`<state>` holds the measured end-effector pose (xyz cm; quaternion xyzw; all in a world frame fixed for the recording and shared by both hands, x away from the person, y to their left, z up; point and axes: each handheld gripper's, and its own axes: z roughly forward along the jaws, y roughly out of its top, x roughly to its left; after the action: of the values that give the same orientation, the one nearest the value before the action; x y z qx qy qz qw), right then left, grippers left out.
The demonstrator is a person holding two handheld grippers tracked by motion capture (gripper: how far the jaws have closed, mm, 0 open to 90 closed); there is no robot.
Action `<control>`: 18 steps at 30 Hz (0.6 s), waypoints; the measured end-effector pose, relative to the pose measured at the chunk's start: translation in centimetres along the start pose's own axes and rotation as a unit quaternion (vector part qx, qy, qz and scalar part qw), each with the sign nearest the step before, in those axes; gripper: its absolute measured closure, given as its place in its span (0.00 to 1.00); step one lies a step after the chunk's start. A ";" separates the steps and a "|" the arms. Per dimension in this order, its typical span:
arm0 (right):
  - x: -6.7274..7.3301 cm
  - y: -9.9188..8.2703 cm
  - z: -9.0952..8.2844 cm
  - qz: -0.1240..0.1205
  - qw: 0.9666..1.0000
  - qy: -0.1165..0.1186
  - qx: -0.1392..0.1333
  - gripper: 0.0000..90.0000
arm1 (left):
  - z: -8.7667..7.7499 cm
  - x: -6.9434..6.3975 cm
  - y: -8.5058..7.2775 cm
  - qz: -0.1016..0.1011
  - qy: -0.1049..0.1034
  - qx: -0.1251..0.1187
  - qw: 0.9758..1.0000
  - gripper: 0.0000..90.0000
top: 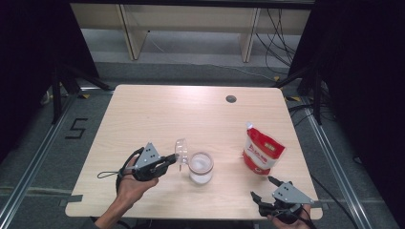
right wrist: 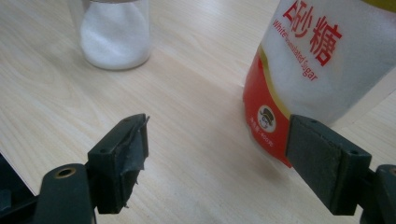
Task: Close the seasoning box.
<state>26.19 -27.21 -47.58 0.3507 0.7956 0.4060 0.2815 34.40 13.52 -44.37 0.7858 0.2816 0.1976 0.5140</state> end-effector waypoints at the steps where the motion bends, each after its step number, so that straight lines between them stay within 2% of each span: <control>1: 0.0 0.0 0.0 0.000 1.000 0.000 0.000 0.25 | 0.1 0.0 0.1 0.006 -0.002 -0.001 1.000 0.99; 3: 0.0 0.0 0.0 0.000 1.000 0.001 0.001 0.25 | 0.1 -0.2 0.1 0.002 0.001 0.001 1.000 0.99; 6: 0.1 0.0 0.0 0.007 1.000 0.006 0.005 0.25 | 0.3 -0.3 0.2 0.004 -0.007 -0.002 1.000 0.99; 8: -0.1 0.0 0.0 -0.004 1.000 0.004 0.002 0.25 | 0.4 -0.4 0.3 0.006 -0.005 0.003 1.000 0.99; 15: -0.1 0.0 0.0 -0.005 1.000 0.001 -0.001 0.25 | 0.9 -0.8 0.5 0.011 -0.015 0.001 1.000 0.99; 16: 0.1 0.0 0.0 0.006 1.000 0.006 0.004 0.25 | 0.9 -0.9 0.5 0.009 -0.013 0.005 1.000 0.98; 18: 0.1 0.0 0.0 0.006 1.000 0.008 0.005 0.25 | 1.0 -0.9 0.6 0.009 -0.015 0.005 1.000 0.97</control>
<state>26.15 -27.15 -47.59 0.3541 0.7975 0.4064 0.2709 34.41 12.04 -44.25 0.7938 0.2671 0.1889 0.5127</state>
